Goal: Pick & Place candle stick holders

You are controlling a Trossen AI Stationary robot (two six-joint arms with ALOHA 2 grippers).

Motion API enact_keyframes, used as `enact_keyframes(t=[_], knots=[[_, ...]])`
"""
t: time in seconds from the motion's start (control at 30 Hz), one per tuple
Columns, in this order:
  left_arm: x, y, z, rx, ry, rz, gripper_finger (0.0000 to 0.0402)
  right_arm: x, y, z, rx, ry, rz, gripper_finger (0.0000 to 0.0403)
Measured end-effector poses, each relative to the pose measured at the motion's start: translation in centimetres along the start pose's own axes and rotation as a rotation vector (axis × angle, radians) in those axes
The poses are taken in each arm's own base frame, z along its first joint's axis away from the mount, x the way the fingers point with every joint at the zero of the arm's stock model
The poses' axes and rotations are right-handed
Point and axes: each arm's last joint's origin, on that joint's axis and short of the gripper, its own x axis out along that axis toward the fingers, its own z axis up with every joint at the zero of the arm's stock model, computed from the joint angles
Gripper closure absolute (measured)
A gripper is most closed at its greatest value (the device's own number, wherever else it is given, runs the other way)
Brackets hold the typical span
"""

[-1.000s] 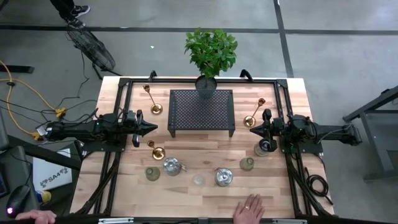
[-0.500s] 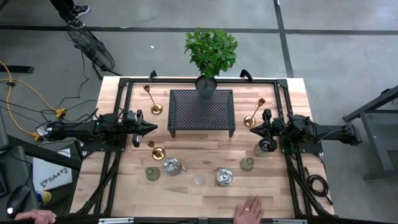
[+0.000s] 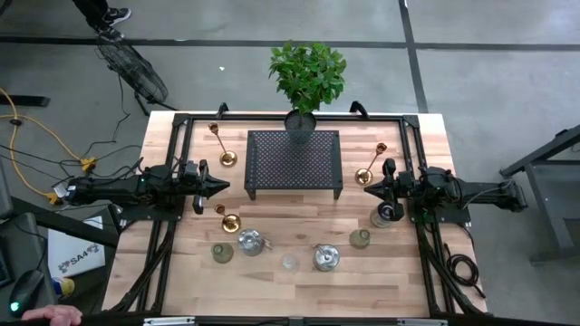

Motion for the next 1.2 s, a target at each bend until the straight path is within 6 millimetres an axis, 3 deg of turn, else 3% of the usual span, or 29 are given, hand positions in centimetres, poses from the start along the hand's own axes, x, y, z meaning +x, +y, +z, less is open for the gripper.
enact_keyframes(t=[1.2], knots=[[0.0,0.0,0.0,0.0,0.0,0.0,0.04,0.0,-0.03,0.03,0.054,-0.004,-0.011,0.04]])
